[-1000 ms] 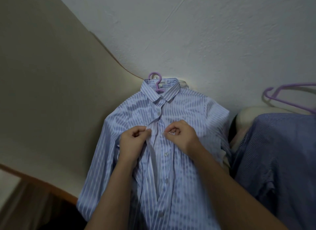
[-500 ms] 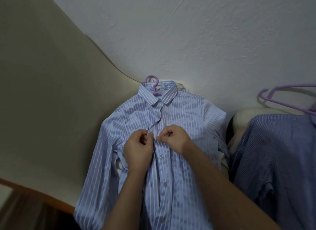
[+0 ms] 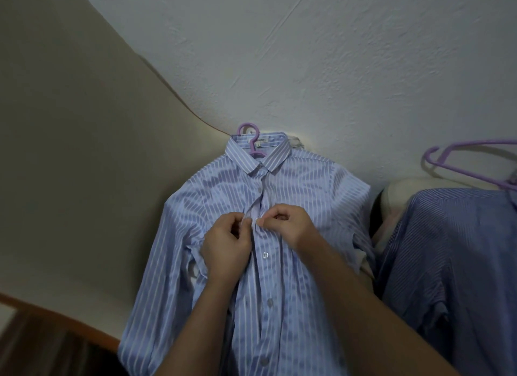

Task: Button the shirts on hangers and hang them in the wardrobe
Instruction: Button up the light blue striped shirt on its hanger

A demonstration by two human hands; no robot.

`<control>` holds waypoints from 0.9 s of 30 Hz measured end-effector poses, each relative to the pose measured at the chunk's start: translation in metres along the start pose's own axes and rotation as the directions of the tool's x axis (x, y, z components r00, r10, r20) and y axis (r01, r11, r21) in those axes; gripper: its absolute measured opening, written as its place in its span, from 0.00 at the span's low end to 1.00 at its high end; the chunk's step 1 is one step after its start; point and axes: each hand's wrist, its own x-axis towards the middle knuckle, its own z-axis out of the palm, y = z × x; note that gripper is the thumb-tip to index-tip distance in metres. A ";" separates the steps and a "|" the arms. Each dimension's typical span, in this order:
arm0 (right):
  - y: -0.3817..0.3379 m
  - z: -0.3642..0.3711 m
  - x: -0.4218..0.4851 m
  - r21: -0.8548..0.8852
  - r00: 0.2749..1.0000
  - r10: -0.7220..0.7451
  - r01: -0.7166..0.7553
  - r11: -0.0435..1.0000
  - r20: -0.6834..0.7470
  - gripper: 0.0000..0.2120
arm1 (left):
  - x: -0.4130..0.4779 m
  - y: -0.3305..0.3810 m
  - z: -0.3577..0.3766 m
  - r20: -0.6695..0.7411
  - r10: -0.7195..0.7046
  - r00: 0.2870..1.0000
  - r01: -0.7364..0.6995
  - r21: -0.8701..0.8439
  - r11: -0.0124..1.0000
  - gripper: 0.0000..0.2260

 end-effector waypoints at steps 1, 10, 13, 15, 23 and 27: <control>0.000 -0.001 0.000 0.029 1.000 0.000 0.000 1.000 -0.004 0.04 | -0.002 0.003 0.001 -0.025 0.037 0.999 -0.036 0.056 0.998 0.05; -0.002 0.012 0.007 -0.129 0.995 0.083 -0.088 0.988 -0.046 0.10 | -0.011 0.007 0.005 -0.099 0.206 0.973 -0.192 0.132 0.972 0.03; 0.000 0.010 0.007 -0.123 0.996 0.078 -0.083 0.989 -0.039 0.09 | -0.011 0.006 0.005 -0.095 0.228 0.969 -0.215 0.130 0.968 0.02; 0.000 0.010 0.007 -0.103 0.995 0.090 -0.093 0.990 -0.036 0.09 | -0.011 0.005 0.004 -0.090 0.233 0.968 -0.226 0.089 0.970 0.02; -0.002 0.003 0.005 0.034 0.998 0.057 -0.057 0.998 0.008 0.04 | -0.007 -0.001 0.002 -0.059 0.102 0.993 -0.107 -0.093 0.990 0.11; -0.004 0.001 0.002 0.093 0.999 0.033 -0.036 0.995 0.041 0.04 | -0.008 0.001 0.002 -0.046 0.103 0.994 -0.106 -0.064 0.992 0.04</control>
